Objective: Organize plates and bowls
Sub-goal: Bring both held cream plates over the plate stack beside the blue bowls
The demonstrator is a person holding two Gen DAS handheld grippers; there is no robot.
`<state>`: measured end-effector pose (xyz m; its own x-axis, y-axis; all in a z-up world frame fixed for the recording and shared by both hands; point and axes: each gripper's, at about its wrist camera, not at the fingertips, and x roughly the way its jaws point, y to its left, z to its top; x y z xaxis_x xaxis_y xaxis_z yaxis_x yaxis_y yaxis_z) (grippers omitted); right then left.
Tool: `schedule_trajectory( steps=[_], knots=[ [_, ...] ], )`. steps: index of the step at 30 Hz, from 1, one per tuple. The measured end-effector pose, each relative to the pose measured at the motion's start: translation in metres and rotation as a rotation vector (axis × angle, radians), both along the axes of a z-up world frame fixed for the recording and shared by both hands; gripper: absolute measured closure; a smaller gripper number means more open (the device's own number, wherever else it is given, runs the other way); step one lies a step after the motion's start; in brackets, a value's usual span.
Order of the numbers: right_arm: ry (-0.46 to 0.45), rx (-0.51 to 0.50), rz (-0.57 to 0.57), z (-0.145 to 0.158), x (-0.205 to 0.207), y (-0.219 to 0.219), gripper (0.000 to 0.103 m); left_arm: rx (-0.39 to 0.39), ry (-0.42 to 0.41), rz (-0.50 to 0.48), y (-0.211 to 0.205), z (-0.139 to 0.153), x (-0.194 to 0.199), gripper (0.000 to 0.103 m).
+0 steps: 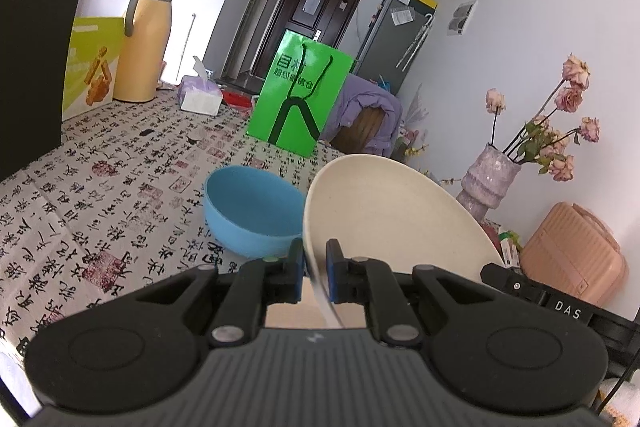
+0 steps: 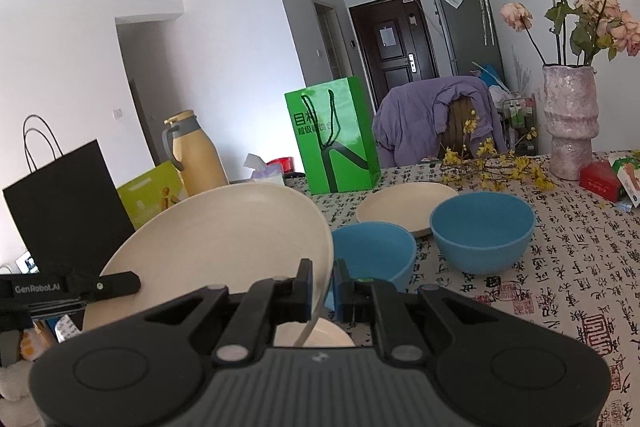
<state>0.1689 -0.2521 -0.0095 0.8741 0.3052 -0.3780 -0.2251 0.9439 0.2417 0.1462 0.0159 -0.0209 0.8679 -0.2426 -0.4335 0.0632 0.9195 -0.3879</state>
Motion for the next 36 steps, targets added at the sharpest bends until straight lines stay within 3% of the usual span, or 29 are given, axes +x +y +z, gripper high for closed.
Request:
schedule_trajectory(
  steps=[36],
  knots=[
    [0.166,-0.038,0.019,-0.066,0.016,0.005,0.093,-0.008,0.146,-0.009,0.006,-0.065,0.012,0.092]
  ],
)
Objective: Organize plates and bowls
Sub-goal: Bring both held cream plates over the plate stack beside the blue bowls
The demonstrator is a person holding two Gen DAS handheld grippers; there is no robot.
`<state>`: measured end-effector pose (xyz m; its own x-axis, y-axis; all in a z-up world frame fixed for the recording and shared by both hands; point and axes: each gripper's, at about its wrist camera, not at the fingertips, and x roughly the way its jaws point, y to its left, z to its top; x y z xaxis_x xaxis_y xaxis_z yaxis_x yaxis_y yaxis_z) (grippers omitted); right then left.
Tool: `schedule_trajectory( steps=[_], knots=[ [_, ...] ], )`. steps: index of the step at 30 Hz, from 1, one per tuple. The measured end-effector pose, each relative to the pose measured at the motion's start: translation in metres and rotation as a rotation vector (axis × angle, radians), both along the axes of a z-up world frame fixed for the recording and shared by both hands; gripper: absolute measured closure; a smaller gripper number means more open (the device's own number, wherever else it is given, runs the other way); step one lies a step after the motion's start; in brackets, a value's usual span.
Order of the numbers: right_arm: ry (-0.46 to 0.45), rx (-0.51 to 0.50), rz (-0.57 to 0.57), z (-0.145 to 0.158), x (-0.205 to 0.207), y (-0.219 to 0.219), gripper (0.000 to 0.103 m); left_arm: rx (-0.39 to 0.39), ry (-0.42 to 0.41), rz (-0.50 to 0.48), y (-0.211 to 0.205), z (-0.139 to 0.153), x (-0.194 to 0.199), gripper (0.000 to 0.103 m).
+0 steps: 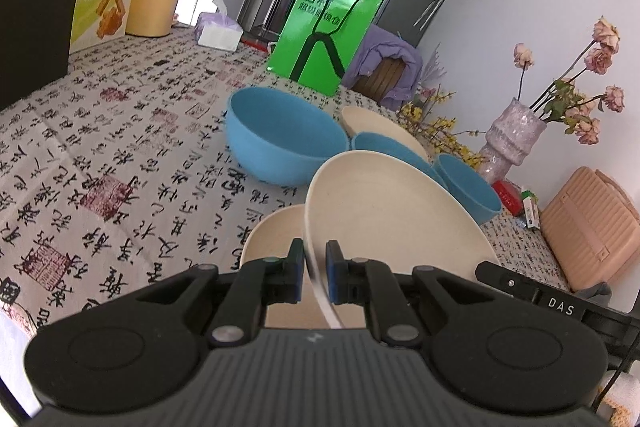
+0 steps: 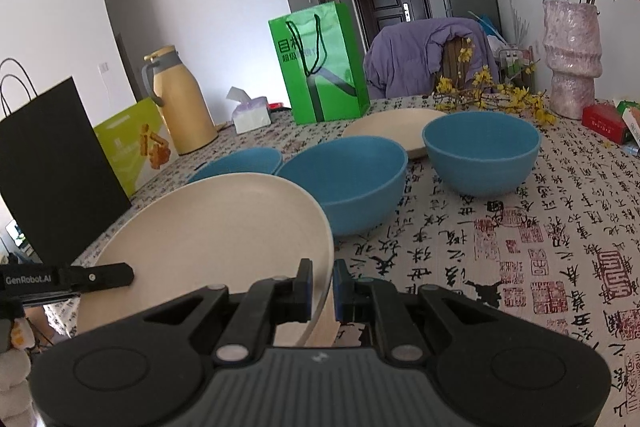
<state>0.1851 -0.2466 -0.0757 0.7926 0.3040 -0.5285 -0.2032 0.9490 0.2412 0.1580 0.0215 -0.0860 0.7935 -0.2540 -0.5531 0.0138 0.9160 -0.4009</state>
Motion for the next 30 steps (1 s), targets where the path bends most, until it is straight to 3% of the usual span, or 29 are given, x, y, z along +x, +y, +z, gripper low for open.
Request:
schedule_trajectory(
  steps=[14,30],
  knots=[
    [0.061,-0.024,0.015,-0.021,0.017,0.008,0.093,-0.003,0.056,0.002,0.008,-0.024,0.013,0.092],
    [0.064,-0.102,0.025,-0.032,0.026,0.022,0.093,0.030,0.080,0.003,0.007,-0.038,0.022,0.091]
  ],
)
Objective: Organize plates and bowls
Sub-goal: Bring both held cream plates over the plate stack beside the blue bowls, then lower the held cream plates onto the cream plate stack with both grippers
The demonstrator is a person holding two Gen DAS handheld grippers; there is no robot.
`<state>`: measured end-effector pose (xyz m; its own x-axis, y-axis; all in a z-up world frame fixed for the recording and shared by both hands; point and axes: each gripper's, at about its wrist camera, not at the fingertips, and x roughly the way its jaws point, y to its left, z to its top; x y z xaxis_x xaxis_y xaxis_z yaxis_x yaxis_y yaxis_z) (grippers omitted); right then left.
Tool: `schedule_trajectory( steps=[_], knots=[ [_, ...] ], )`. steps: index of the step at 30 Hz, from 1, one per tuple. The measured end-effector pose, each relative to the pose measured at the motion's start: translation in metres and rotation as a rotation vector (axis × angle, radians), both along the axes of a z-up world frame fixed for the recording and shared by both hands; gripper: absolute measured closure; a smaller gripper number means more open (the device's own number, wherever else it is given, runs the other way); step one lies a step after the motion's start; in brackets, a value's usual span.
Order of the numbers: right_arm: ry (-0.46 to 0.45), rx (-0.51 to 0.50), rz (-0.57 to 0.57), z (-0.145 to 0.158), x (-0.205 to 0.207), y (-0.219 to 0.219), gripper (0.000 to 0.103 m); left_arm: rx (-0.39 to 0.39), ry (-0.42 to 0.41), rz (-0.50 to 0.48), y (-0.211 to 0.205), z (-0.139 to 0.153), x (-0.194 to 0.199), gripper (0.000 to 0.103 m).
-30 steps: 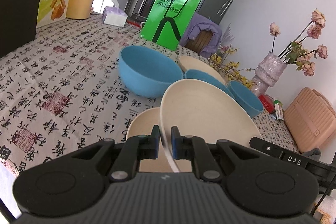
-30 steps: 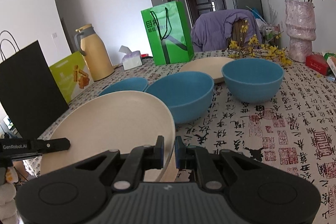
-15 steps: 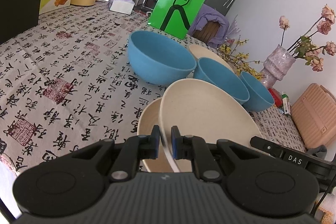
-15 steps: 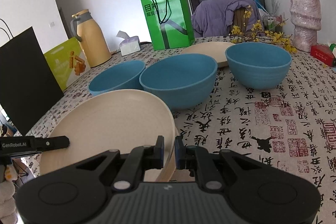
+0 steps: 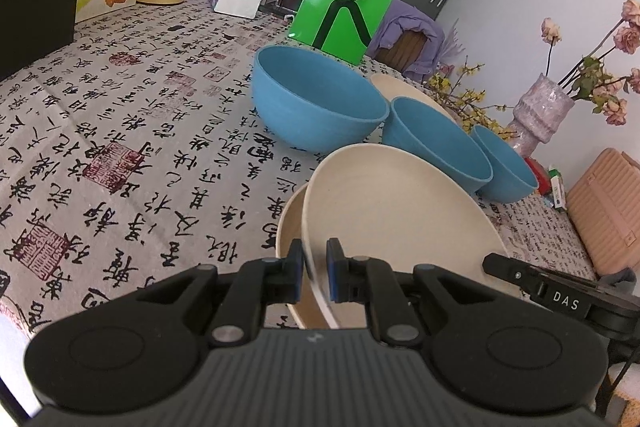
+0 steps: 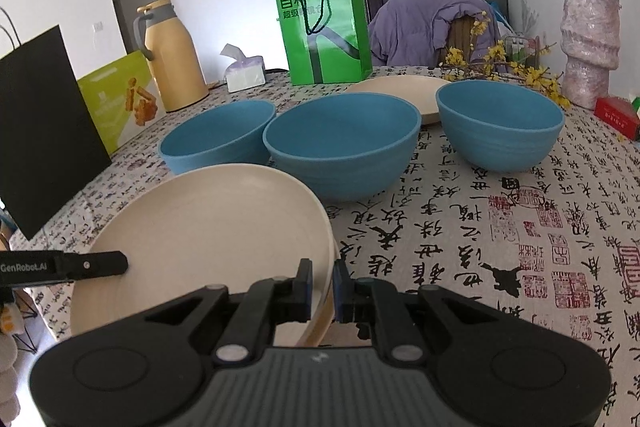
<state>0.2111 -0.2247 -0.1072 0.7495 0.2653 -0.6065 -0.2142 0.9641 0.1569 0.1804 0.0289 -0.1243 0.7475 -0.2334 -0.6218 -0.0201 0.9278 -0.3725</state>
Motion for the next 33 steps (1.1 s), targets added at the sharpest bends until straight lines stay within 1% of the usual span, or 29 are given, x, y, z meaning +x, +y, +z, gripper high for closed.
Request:
schedule_trajectory(
  steps=[5,10,15,22,29,33],
  knots=[
    [-0.008,-0.038,0.003,-0.003,0.001,0.005,0.093,0.023,0.008,0.000,-0.004,-0.004,0.003,0.091],
    [-0.017,-0.082,0.004,-0.007,0.001,0.009,0.092,0.069,0.002,-0.004,-0.010,-0.006,0.003,0.090],
    [-0.020,-0.105,0.004,-0.011,0.002,0.010,0.091,0.119,-0.005,-0.007,-0.018,-0.006,0.003,0.090],
    [-0.023,-0.118,0.012,-0.014,0.004,0.010,0.090,0.199,-0.015,-0.008,-0.029,-0.006,0.002,0.089],
    [-0.053,-0.166,0.025,-0.016,0.002,0.016,0.089,0.304,-0.035,-0.008,-0.044,-0.002,0.000,0.088],
    [-0.062,-0.173,0.028,-0.017,0.001,0.016,0.088,0.336,-0.037,-0.011,-0.047,-0.001,0.000,0.087]
  ],
)
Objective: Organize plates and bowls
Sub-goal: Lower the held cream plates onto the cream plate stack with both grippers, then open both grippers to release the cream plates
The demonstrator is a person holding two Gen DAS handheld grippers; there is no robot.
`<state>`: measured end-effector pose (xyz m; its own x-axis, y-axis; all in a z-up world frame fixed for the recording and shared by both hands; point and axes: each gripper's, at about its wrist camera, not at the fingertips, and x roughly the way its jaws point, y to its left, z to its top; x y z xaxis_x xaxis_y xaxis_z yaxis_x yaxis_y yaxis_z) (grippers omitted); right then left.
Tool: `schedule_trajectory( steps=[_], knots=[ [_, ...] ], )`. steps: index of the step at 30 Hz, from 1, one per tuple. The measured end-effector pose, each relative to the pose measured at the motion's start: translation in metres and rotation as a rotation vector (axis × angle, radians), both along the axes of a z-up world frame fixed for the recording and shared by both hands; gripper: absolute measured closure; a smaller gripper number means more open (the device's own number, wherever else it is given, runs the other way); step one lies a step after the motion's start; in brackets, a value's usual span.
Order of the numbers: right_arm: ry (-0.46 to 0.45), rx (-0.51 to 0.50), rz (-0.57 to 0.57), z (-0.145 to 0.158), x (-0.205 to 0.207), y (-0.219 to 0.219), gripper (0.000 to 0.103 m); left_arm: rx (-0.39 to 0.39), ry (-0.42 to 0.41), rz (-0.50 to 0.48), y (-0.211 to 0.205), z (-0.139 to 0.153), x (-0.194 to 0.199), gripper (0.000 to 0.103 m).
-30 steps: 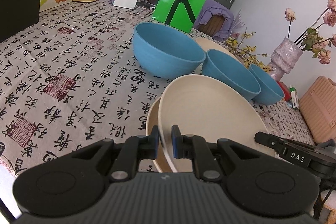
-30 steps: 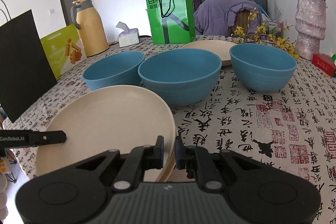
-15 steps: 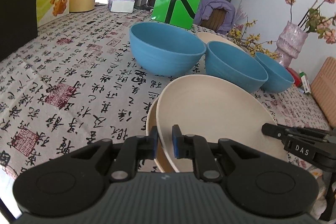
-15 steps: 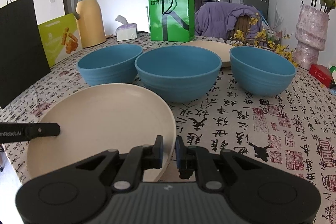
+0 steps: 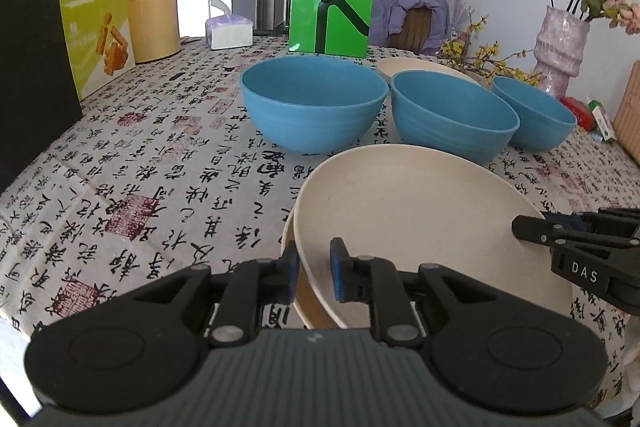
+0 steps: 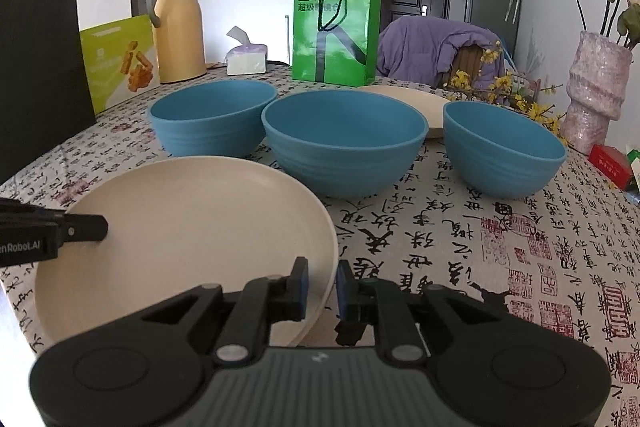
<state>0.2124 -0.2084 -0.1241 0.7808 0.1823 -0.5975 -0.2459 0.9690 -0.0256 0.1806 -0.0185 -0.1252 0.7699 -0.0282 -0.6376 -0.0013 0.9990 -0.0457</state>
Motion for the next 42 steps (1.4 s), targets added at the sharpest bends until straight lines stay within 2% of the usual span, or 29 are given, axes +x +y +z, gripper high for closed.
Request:
schedule_trajectory(
  steps=[3,7,13,22,30,34,36,39,42],
  knots=[
    [-0.007,-0.011,0.005,0.000,-0.001,0.001,0.088,0.032,-0.004,-0.003,-0.004,0.001,-0.002,0.086],
    [-0.010,-0.034,0.018,-0.003,-0.003,0.006,0.087,0.113,-0.015,0.003,-0.013,-0.001,-0.004,0.085],
    [-0.027,-0.067,0.022,-0.006,-0.005,0.010,0.086,0.133,-0.017,0.001,-0.013,-0.003,-0.004,0.085],
    [-0.030,-0.055,0.021,-0.007,-0.005,0.008,0.087,0.223,-0.025,-0.010,-0.023,-0.012,-0.005,0.082],
    [-0.029,-0.037,0.019,-0.008,-0.005,0.006,0.086,0.273,-0.032,-0.011,-0.029,-0.020,-0.005,0.081],
    [-0.015,0.002,0.019,-0.007,-0.003,0.002,0.084,0.253,-0.026,-0.010,-0.026,-0.019,-0.004,0.079],
    [0.010,0.064,0.017,-0.005,0.000,-0.006,0.084,0.229,-0.022,-0.012,-0.023,-0.017,-0.004,0.074],
    [0.040,0.153,0.011,-0.002,0.003,-0.018,0.079,0.190,-0.033,-0.013,-0.019,-0.013,-0.005,0.056],
    [0.050,0.196,-0.004,-0.001,0.004,-0.026,0.057,0.174,-0.050,-0.014,-0.018,-0.008,-0.007,0.048]
  ],
)
